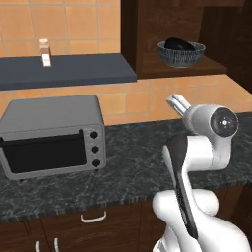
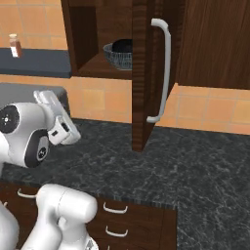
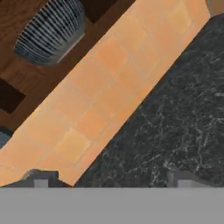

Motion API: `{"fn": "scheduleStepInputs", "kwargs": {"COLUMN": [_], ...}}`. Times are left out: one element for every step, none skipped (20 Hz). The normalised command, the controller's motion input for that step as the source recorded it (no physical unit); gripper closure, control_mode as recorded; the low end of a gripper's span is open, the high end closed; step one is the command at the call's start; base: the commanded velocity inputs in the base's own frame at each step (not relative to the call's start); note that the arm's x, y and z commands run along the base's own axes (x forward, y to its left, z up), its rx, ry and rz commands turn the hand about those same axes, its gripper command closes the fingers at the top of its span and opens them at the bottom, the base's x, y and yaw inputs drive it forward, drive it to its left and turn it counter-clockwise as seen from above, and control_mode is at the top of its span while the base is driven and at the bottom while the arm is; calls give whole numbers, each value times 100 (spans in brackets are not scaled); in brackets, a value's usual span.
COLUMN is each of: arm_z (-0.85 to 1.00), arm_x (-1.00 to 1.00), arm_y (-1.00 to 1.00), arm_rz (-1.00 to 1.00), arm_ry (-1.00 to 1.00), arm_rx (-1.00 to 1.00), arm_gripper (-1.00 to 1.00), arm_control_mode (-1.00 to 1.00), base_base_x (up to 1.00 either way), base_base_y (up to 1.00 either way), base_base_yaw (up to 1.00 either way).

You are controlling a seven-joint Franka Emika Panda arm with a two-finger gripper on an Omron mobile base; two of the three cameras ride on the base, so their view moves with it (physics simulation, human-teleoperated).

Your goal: Pick up the bowls on the counter and stack them on top of one another in the open cabinet. Place the smaller bowl on top of the larger bowl.

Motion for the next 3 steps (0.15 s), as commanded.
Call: {"fn": "scheduleStepInputs", "kwargs": {"arm_z": [-100,-100,-100], "arm_x": [-100,-100,-100], "arm_y": [72,73,74], "arm_rz": [30,30,29], "arm_ry": [-9,-9,-11], "arm_rx": [-85,-85,-84], "arm_gripper": [-100,-100,-100], "arm_control_mode": [-100,-100,-100], "base_base_x": [0,0,0], "base_base_y": [0,0,0], "base_base_yaw": [0,0,0]}}
